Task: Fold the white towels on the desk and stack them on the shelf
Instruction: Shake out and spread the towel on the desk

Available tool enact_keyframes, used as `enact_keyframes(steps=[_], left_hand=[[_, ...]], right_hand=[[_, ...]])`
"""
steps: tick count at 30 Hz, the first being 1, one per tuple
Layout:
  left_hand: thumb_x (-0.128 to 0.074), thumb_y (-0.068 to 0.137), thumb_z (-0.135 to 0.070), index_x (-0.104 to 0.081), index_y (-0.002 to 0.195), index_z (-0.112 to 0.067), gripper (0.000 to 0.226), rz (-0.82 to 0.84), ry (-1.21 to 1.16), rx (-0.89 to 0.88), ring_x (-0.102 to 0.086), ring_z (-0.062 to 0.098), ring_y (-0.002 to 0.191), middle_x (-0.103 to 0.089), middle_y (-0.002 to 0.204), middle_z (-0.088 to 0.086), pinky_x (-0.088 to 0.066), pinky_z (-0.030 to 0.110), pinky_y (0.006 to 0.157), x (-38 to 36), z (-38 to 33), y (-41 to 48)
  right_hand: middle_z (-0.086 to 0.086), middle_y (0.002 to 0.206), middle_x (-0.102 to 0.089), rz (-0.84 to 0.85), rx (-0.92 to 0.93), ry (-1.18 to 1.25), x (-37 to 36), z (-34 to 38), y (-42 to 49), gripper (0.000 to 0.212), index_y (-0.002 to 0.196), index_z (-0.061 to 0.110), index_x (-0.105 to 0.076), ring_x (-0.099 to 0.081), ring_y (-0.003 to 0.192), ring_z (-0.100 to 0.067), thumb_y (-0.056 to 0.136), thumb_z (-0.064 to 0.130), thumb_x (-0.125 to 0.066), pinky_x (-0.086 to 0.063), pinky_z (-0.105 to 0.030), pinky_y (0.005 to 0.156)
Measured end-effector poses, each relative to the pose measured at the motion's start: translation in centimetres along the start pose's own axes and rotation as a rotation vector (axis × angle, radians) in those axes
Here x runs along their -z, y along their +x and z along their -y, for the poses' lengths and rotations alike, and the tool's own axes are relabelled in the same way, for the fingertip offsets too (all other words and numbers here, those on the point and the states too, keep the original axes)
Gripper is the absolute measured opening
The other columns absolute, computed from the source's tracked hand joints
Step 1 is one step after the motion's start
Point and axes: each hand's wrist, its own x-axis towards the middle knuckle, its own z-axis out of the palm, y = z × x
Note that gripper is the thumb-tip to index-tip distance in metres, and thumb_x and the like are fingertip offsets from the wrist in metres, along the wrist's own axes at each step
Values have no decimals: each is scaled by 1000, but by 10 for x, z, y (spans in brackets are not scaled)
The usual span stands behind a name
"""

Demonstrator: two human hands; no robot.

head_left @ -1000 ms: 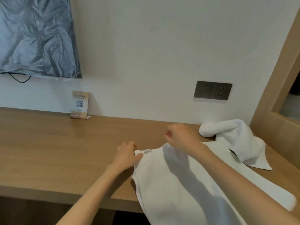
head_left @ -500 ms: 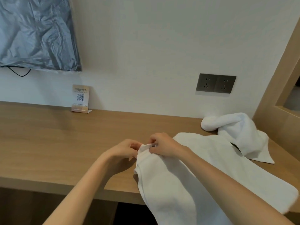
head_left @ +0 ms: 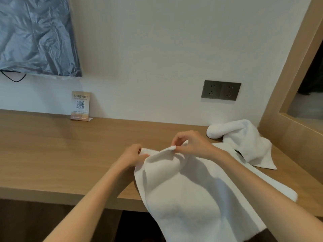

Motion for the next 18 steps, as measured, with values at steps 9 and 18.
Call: enact_keyframes(steps=[9, 18], left_hand=[[-69, 84, -25, -69, 97, -7, 22, -228, -803, -261, -64, 8, 73, -69, 84, 1, -55, 15, 60, 58, -83, -23], [-63, 87, -37, -75, 91, -19, 22, -94, -771, -457, -66, 7, 80, -74, 91, 3, -56, 26, 75, 65, -130, -57]], right_hand=[[5, 69, -68, -197, 70, 274, 49, 56, -8, 14, 84, 10, -70, -59, 57, 3, 82, 24, -73, -44, -11, 56], [13, 93, -70, -333, 86, 127, 76, 67, -16, 16, 80, 22, -67, -66, 76, -12, 78, 37, -73, -55, -26, 70]])
